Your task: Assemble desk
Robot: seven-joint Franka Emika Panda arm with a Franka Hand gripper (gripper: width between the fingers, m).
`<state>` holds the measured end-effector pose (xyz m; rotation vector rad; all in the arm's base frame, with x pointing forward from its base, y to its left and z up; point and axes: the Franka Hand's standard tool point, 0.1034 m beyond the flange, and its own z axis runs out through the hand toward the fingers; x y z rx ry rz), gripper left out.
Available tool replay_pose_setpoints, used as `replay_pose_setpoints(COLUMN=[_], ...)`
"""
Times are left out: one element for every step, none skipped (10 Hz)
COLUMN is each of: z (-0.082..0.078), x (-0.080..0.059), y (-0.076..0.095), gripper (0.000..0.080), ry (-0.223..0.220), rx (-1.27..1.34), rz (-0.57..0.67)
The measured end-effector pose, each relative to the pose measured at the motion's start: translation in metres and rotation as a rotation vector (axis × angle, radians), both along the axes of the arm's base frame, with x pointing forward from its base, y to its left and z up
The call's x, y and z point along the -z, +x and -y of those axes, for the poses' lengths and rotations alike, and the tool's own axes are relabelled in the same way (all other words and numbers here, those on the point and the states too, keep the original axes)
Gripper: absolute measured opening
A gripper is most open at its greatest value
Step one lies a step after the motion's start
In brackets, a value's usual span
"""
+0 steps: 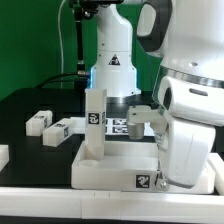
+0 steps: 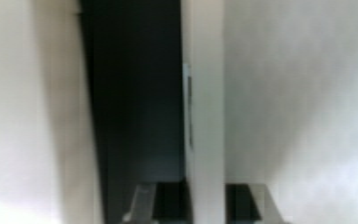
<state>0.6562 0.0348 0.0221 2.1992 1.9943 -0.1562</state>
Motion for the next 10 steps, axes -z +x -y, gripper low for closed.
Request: replay_pose_setpoints(z=[0.001,0.0,-0.003,-0.007,-0.01,-0.012,-0.015,-0.015,-0.015,-0.014], x=[0.0,0.002,0.004,0.004,0.004,0.003,0.001,-0.005,-0.011,-0.024], y=[0.007,0.008,0.008,0.009,0.008,0.008,0.003,0.0,-0.005,-0.002], gripper=[0.0063,0.0063,0.0063,0.0063,0.0063,0.007,0.007,0.0277,0.0277,0.0461], ry=[-0.003,-0.01,-0.012,-0.015,-0.018,-0.028,-0.032,-0.035,-0.037,-0.035], rx=[0.003,0.011,0.015,0.024,0.034,0.04,0.054,0.057,0.062,0.062], rz=[0.001,-0.018,-0.033,-0.034,-0.03,-0.026,-0.044,-0.055,-0.068,-0.054])
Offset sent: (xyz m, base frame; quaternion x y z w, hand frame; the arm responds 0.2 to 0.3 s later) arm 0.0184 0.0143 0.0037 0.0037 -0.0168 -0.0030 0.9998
